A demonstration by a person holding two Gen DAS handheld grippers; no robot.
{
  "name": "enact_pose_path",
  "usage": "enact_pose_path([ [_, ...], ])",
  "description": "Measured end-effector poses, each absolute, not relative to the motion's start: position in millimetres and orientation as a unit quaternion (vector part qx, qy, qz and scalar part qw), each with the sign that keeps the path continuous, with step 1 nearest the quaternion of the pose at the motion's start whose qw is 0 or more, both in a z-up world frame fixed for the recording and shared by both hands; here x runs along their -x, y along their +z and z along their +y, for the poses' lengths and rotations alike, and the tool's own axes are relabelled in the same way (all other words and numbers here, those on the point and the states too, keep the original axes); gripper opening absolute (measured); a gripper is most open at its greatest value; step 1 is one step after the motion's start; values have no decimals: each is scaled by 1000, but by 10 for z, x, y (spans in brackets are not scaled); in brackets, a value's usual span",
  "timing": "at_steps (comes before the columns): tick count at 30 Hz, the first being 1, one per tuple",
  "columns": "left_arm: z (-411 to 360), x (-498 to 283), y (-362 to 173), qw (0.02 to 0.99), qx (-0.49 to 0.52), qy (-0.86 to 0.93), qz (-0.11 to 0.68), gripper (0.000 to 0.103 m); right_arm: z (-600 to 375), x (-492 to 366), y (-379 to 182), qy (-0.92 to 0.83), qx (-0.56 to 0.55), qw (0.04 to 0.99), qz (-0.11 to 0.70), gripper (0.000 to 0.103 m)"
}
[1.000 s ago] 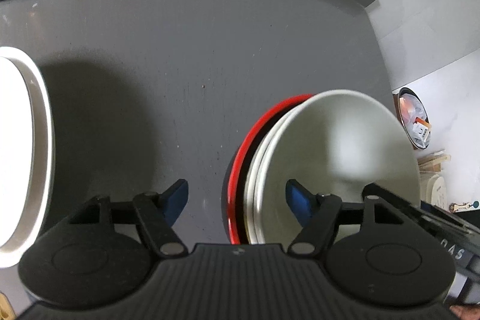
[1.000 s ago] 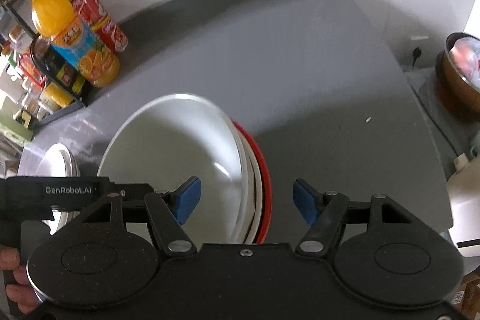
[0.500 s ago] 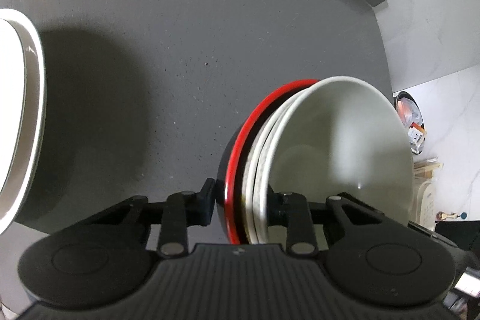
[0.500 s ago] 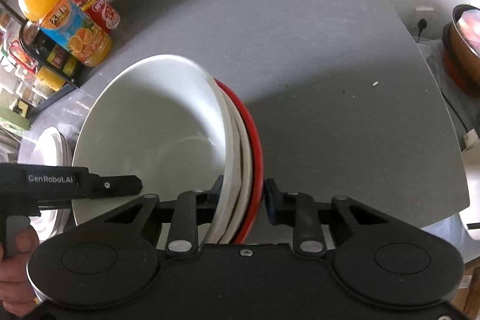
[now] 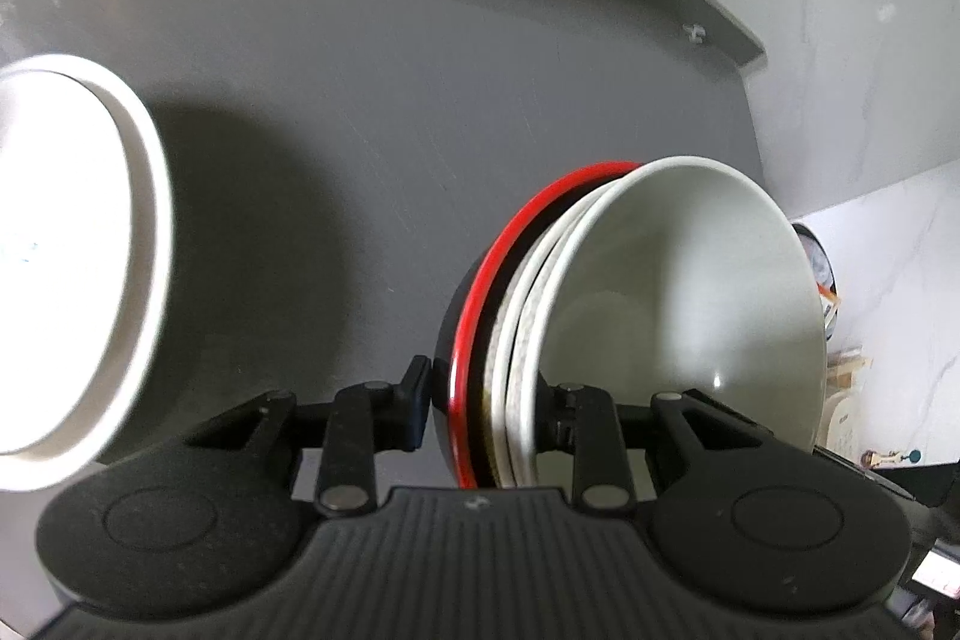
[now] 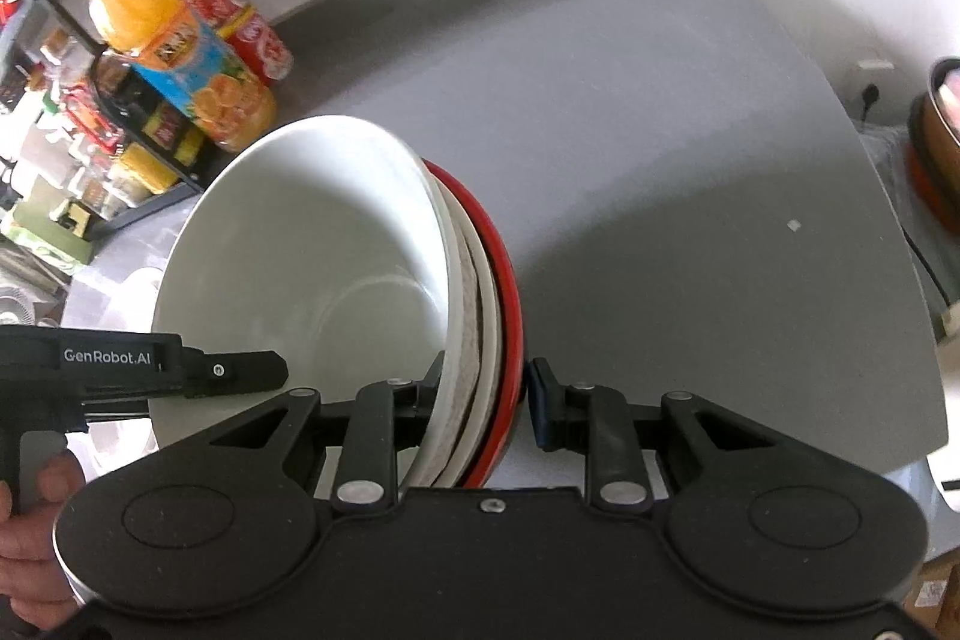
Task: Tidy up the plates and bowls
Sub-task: 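Lift the red bowl stack with both grippers over the plate stack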
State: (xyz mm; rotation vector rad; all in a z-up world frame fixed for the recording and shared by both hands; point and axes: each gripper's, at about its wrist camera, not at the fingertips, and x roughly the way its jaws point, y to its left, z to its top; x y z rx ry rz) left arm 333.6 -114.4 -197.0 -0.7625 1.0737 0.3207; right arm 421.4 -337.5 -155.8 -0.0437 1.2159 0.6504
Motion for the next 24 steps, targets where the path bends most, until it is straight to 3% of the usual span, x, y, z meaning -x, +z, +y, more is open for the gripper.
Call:
enact_pose_path([
  [24, 166, -2446, -1638, 796, 346, 129, 479, 28, -2012, -3294, -1167, 295, 27, 795, 530, 25],
])
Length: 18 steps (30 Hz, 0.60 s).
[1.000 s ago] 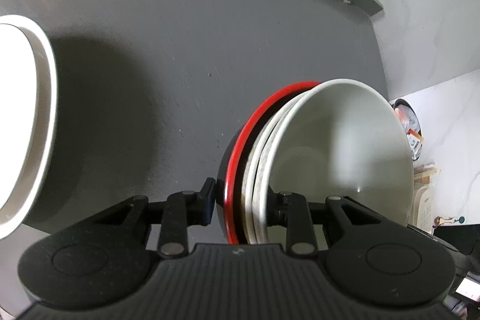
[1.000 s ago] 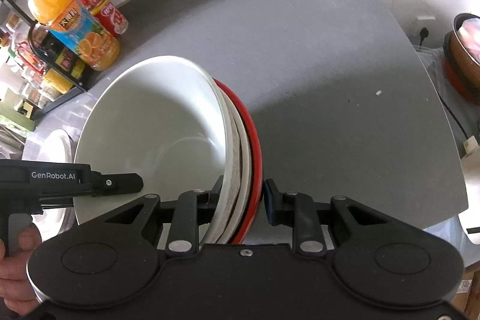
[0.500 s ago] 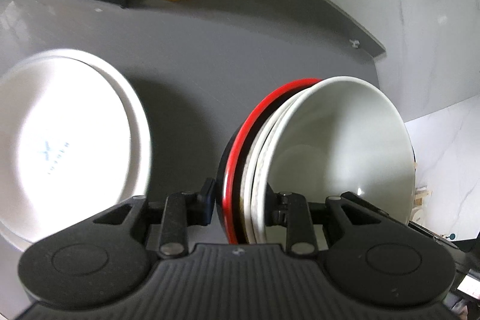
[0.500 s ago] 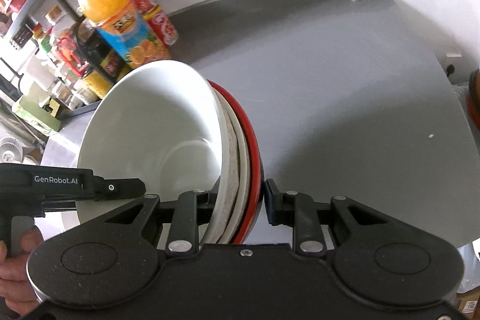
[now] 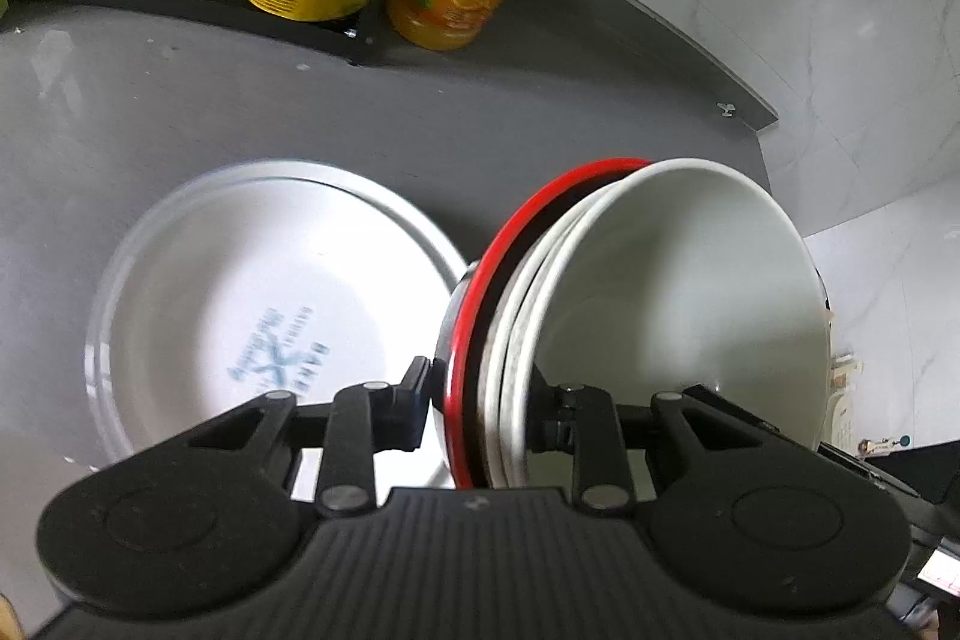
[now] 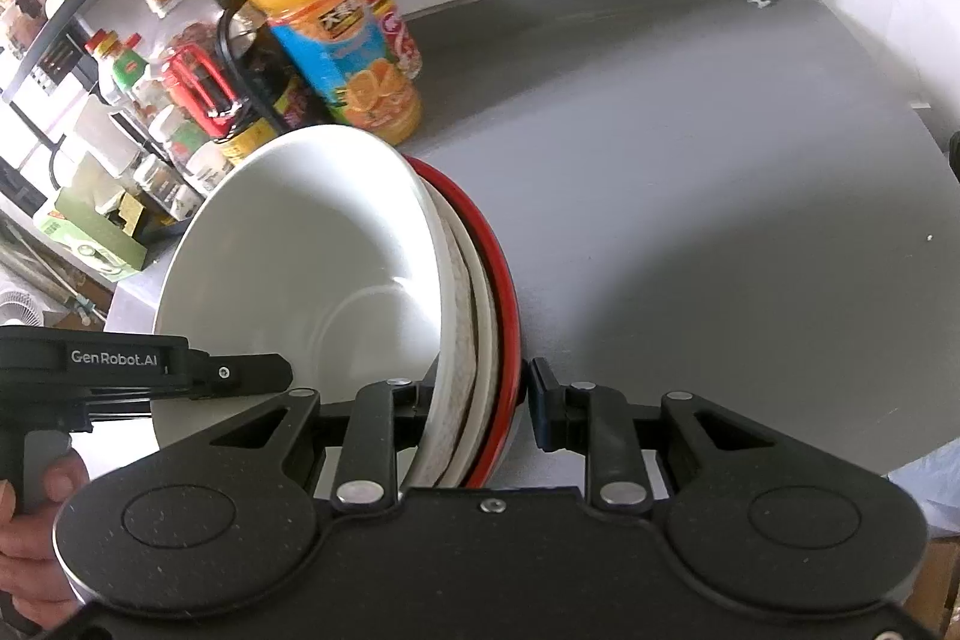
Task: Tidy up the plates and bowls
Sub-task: 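Lift the red bowl stack with both grippers over the plate stack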
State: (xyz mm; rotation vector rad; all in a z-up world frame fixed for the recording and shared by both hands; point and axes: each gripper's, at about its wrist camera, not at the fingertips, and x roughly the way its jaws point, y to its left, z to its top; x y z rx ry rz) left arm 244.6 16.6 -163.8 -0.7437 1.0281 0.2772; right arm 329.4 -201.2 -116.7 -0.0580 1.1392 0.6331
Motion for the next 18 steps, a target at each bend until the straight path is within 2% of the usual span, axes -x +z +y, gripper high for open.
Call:
enact_pose_path([
  [18, 951, -2135, -1769, 793, 337, 105, 497, 28, -1311, -2851, -1284, 265, 28, 797, 541, 25],
])
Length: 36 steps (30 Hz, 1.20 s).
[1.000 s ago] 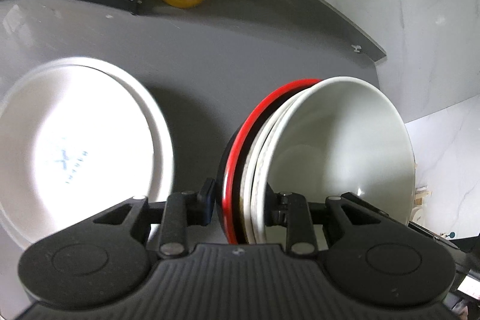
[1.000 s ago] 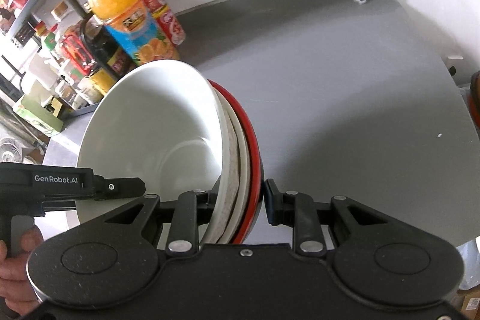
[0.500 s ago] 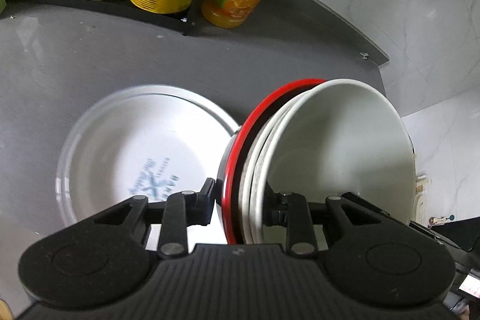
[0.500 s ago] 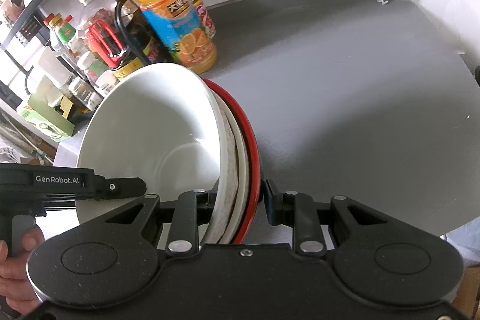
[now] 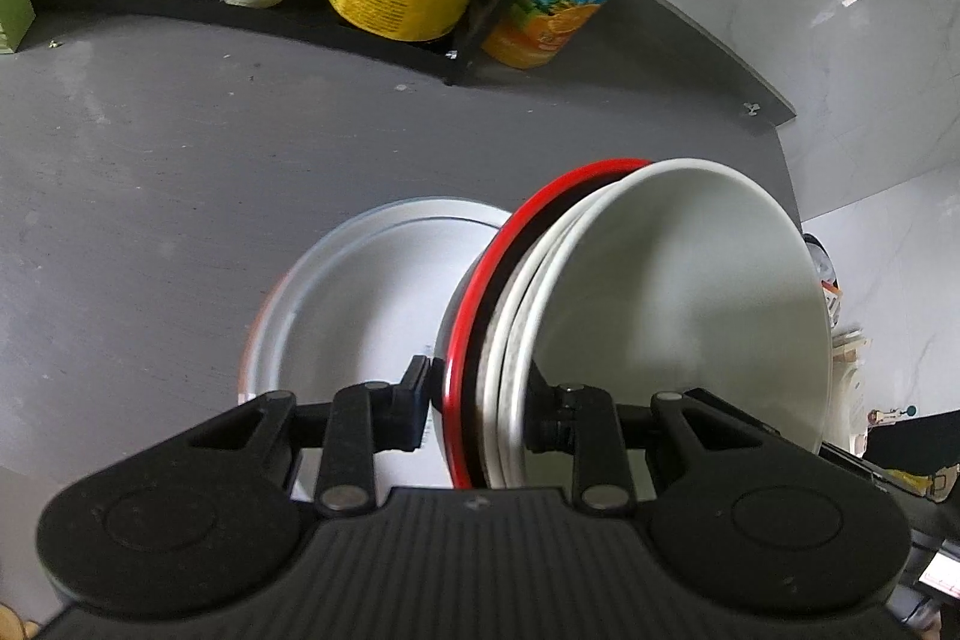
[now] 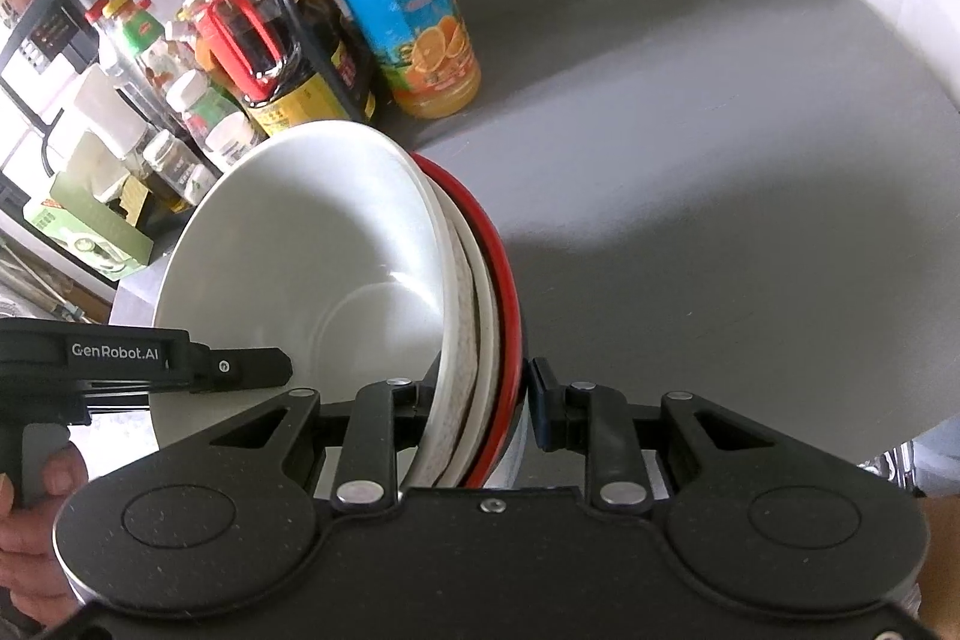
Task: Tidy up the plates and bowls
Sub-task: 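Lift the red bowl stack with both grippers over the plate stack, then lower the red bowl stack onto the 'BAKERY' plate with both grippers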
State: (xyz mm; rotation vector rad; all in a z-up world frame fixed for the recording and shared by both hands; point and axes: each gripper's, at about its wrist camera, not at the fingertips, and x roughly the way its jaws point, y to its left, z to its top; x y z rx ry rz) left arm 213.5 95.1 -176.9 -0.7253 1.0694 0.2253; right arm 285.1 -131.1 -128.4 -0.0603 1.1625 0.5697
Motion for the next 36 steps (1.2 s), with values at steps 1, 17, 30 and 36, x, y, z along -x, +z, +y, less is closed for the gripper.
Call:
enact_pose_path([
  [1, 984, -2127, -1784, 792, 337, 103, 499, 28, -1279, -2829, -1294, 263, 28, 797, 543, 25],
  [17, 1238, -2100, -1984, 782, 330, 88, 521, 28, -1057, -2662, -1488, 235, 27, 792, 563, 25],
  [30, 1292, -2103, -1986, 786, 324, 84, 519, 29, -1007, -2671, -1551, 228, 21, 783, 578, 26],
  [36, 1318, -2094, -1964, 785, 325, 78, 522, 33, -986, -2639, -1538, 223, 14, 788, 574, 30],
])
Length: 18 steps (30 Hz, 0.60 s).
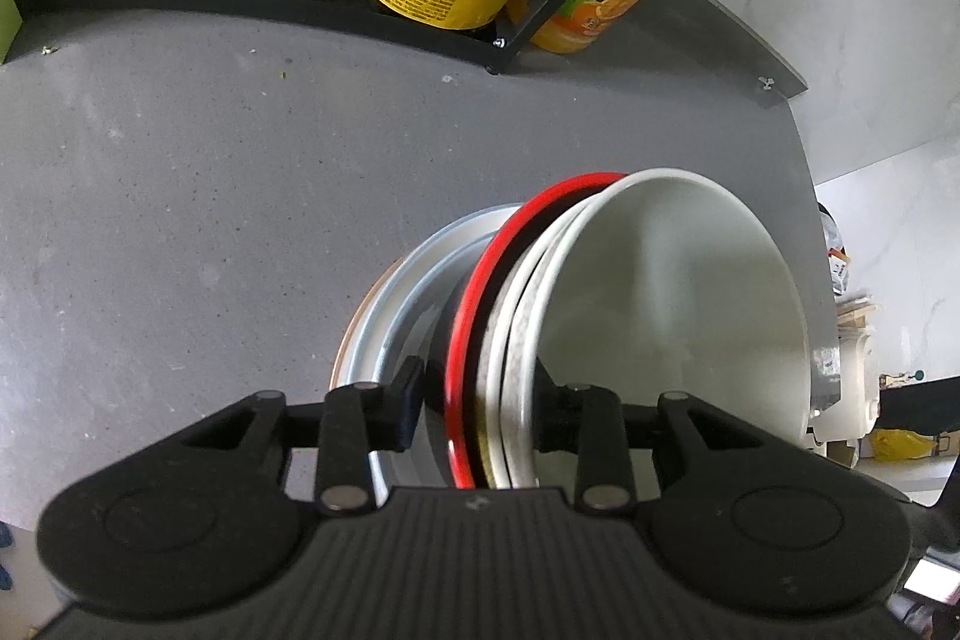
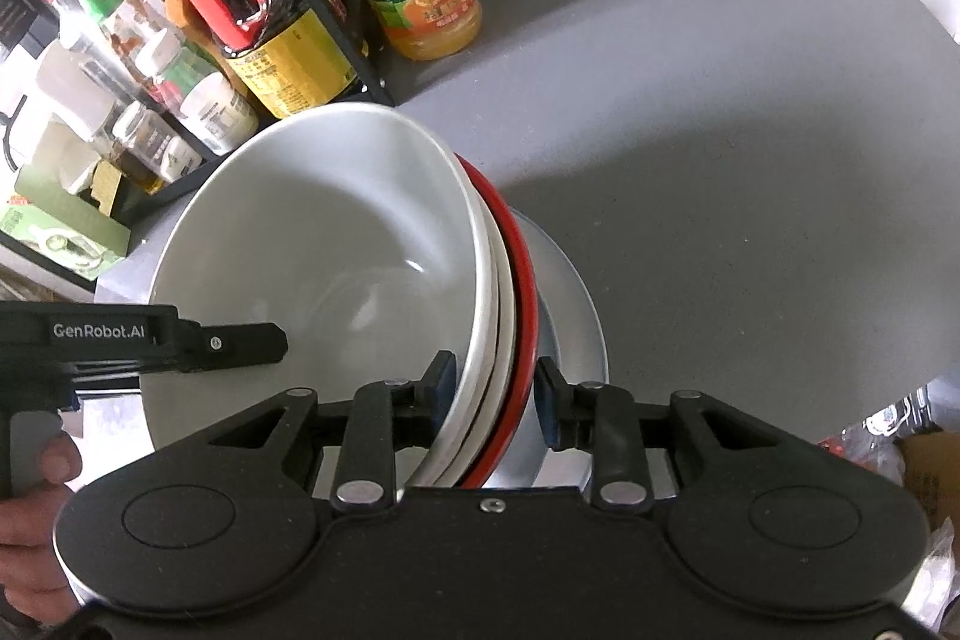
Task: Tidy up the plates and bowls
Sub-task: 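Lower the red bowl stack onto the 'BAKERY' plate with both grippers, then open both grippers and release the red bowl stack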
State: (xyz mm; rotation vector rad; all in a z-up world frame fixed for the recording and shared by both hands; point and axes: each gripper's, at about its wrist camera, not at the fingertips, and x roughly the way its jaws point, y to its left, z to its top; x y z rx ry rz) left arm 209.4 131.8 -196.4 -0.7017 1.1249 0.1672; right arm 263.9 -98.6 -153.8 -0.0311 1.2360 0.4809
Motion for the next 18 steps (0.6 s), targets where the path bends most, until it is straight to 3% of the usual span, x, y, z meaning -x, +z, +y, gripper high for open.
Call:
enact_pose_path([
  [4, 1319, -2073, -1903, 793, 324, 70, 512, 56, -1005, -2572, -1416, 224, 7, 801, 556, 34],
  [8, 1308, -2055, -1817, 802, 317, 67, 503, 68, -1068, -2483, -1238, 223, 1, 814, 536, 48],
  [13, 1270, -1989, -1694, 814, 310, 77, 486, 74, -1198, -2420, -1082, 228, 2, 825, 517, 61],
  [18, 1165, -1871, -1582, 825, 300, 98, 469, 82, -1367, -2382, -1019, 226, -3, 834, 503, 68],
])
